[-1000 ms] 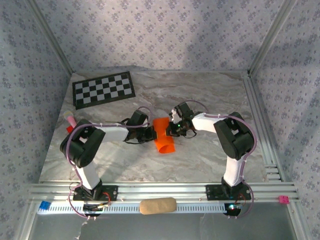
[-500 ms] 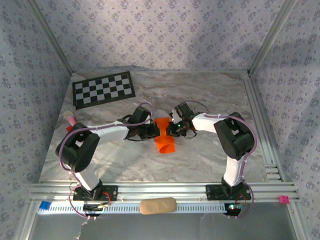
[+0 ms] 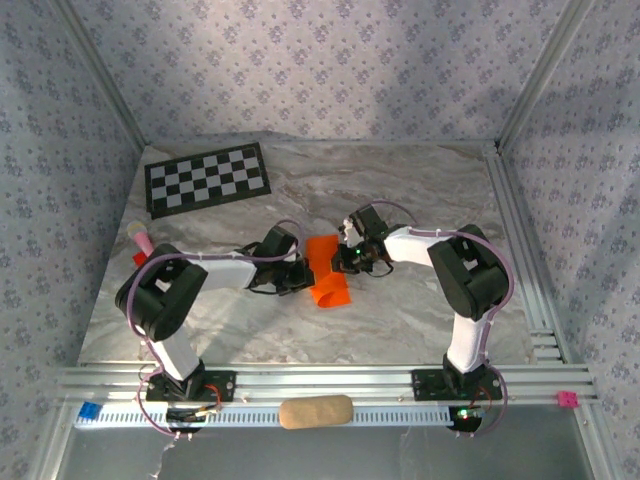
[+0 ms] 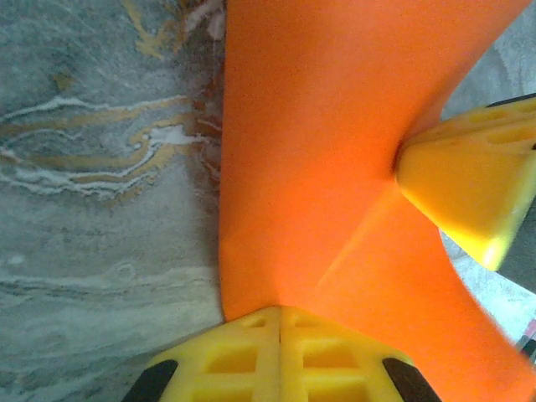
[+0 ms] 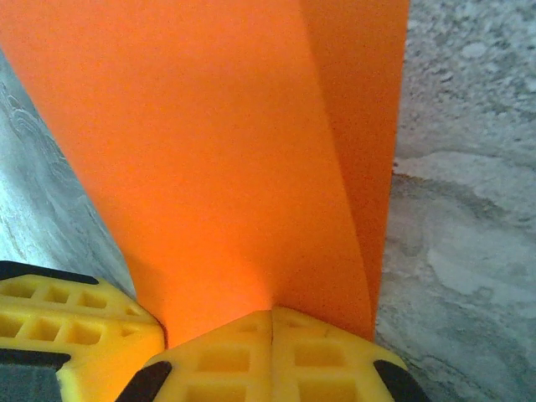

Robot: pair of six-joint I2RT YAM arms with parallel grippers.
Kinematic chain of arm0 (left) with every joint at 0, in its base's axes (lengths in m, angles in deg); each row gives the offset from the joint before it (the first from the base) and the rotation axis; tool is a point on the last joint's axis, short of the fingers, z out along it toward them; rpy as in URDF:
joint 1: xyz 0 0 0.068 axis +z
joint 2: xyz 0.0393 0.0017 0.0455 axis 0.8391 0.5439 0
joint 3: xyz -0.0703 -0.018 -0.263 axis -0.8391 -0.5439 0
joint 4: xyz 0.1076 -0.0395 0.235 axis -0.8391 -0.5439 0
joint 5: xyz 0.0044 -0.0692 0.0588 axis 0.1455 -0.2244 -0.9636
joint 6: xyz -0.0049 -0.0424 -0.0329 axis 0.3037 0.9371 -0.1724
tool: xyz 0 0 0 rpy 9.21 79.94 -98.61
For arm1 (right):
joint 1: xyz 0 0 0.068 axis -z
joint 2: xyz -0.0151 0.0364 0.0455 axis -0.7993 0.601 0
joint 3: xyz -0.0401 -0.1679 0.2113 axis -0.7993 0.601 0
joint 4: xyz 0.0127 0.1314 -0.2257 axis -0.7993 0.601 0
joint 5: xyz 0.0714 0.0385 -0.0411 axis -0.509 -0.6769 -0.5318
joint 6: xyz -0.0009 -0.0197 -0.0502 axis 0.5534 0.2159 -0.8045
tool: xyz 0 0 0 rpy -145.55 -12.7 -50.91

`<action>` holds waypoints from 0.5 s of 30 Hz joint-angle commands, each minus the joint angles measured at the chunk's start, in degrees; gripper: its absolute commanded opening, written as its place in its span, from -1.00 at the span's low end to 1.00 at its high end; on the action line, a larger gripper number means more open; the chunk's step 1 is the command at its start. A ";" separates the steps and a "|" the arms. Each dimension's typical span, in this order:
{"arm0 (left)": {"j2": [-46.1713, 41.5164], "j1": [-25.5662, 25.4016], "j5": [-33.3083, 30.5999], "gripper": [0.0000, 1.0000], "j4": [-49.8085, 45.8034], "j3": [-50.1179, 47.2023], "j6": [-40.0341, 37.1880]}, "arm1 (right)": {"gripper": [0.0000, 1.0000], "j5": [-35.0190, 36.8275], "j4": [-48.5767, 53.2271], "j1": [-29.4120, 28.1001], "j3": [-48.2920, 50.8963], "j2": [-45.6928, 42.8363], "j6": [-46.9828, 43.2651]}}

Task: Fold a paper plane with a square sheet of paper (pick it up from the middle)
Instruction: First fold the square sheet of paper in half at the center of the table.

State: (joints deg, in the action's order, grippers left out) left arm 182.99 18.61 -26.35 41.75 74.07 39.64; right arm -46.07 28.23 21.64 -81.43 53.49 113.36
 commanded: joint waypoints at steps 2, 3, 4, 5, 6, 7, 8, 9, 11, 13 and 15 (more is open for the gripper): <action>-0.50 -0.69 -2.15 -1.00 -3.24 -0.52 -1.57 | -1.00 6.23 5.65 -0.64 3.46 2.62 1.03; -1.28 -0.88 -2.17 -1.00 -3.50 0.13 -1.56 | -1.00 6.24 5.67 -0.59 3.41 2.44 1.02; -1.94 -1.07 -2.15 -1.00 -3.86 0.78 -1.49 | -1.00 6.24 5.69 -0.66 3.40 2.26 1.00; -2.71 -1.40 -2.16 -1.00 -4.22 1.70 -1.39 | -1.00 6.40 5.68 -0.62 3.46 2.11 1.08; -3.22 -1.66 -2.18 -1.00 -4.54 2.56 -1.23 | -1.00 6.41 5.73 -0.62 3.46 2.00 1.07; -3.63 -1.93 -1.96 -1.00 -4.82 3.64 -0.92 | -1.00 6.41 5.82 -0.65 3.46 1.90 1.03; -3.86 -2.30 -1.73 -1.00 -4.83 4.46 -0.51 | -1.00 6.51 5.89 -0.66 3.42 1.81 1.00; -4.04 -2.71 -1.63 -1.00 -4.71 5.03 -0.15 | -1.00 6.58 5.90 -0.65 3.45 1.72 1.04; -3.72 -3.07 -1.13 -1.00 -3.76 5.45 1.06 | -1.00 6.68 5.91 -0.63 3.46 1.63 1.08; -3.00 -3.38 -0.80 -1.00 -1.99 4.74 2.38 | -1.00 6.59 5.87 -0.66 3.46 1.63 1.12; -2.07 -3.41 -1.54 -1.00 -1.81 4.14 3.11 | -1.00 6.50 5.81 -0.64 3.46 1.72 1.17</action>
State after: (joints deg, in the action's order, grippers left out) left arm 181.06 15.44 -27.60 39.69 78.13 40.89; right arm -45.26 27.49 21.40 -80.84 52.99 114.15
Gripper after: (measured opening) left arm 0.061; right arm 0.052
